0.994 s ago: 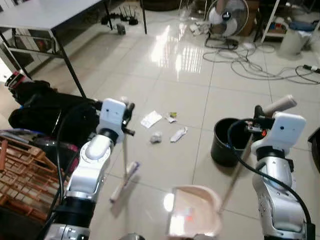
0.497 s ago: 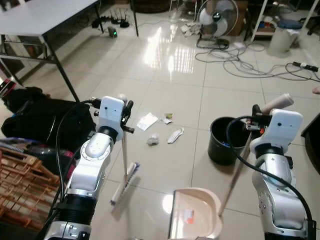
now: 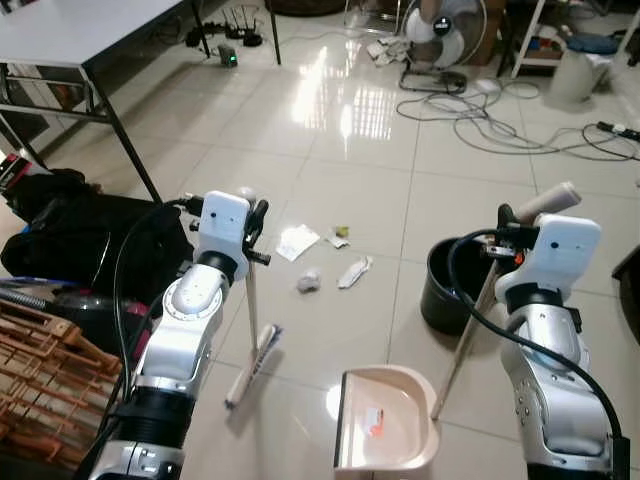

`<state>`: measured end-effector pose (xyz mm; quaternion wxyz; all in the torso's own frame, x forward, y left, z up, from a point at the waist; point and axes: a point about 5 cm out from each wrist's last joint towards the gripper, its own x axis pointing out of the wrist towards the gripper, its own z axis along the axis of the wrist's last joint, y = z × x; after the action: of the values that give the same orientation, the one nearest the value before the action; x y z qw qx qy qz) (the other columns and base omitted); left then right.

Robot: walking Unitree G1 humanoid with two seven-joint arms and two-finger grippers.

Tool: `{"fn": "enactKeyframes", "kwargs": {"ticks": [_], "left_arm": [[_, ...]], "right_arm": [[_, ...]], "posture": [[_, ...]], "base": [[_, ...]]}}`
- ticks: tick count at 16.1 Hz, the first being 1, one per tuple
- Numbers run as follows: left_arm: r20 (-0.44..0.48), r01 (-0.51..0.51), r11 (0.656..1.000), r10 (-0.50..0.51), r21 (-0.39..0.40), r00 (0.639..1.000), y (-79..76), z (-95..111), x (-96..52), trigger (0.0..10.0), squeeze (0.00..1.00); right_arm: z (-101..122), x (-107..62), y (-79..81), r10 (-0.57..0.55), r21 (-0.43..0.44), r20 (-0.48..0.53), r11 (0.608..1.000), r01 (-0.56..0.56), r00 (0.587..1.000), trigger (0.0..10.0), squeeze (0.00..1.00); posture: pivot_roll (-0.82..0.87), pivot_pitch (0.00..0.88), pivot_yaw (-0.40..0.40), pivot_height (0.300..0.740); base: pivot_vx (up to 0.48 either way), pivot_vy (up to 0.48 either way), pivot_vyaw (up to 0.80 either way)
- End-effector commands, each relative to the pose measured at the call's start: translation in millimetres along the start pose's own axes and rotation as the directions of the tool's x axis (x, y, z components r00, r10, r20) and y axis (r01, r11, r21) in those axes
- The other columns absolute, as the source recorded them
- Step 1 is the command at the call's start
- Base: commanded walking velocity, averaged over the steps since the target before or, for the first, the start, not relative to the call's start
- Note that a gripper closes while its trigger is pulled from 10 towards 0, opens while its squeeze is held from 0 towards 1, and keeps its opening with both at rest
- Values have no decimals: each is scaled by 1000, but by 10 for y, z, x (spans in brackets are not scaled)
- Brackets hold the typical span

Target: Sweep floor

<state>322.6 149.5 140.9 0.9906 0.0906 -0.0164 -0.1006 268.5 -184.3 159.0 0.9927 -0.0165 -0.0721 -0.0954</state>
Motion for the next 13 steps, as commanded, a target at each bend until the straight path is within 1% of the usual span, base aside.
{"fn": "enactKeyframes", "kwargs": {"ticks": [1, 3, 6, 8, 13], "left_arm": [[47, -12, 1000, 11, 19, 999, 40, 86, 2, 10000, 0], [46, -11, 1000, 11, 17, 999, 35, 79, -6, 10000, 0], [46, -10, 1000, 10, 14, 999, 30, 75, -10, 10000, 0], [48, -8, 1000, 7, 13, 999, 28, 76, -8, 10000, 0], [49, -9, 1000, 8, 18, 999, 38, 75, -3, 10000, 0]], "right_arm": [[162, 24, 35, 19, 13, 77, 1000, -20, 997, 10000, 0], [153, 18, 43, 26, 16, 73, 999, -27, 997, 10000, 0], [134, 16, 44, 20, 46, 56, 999, -23, 998, 10000, 0], [140, 26, 42, 21, 45, 61, 999, -24, 998, 10000, 0], [141, 25, 53, 31, 39, 61, 999, -33, 998, 10000, 0]], "posture": [[-119, 57, 60, 740], [-118, 58, 58, 740], [-117, 56, 58, 740], [-117, 55, 60, 740], [-119, 56, 64, 740]], "base": [[412, 0, 0], [409, 0, 0], [411, 0, 0], [414, 0, -800], [413, 0, 0]]}}
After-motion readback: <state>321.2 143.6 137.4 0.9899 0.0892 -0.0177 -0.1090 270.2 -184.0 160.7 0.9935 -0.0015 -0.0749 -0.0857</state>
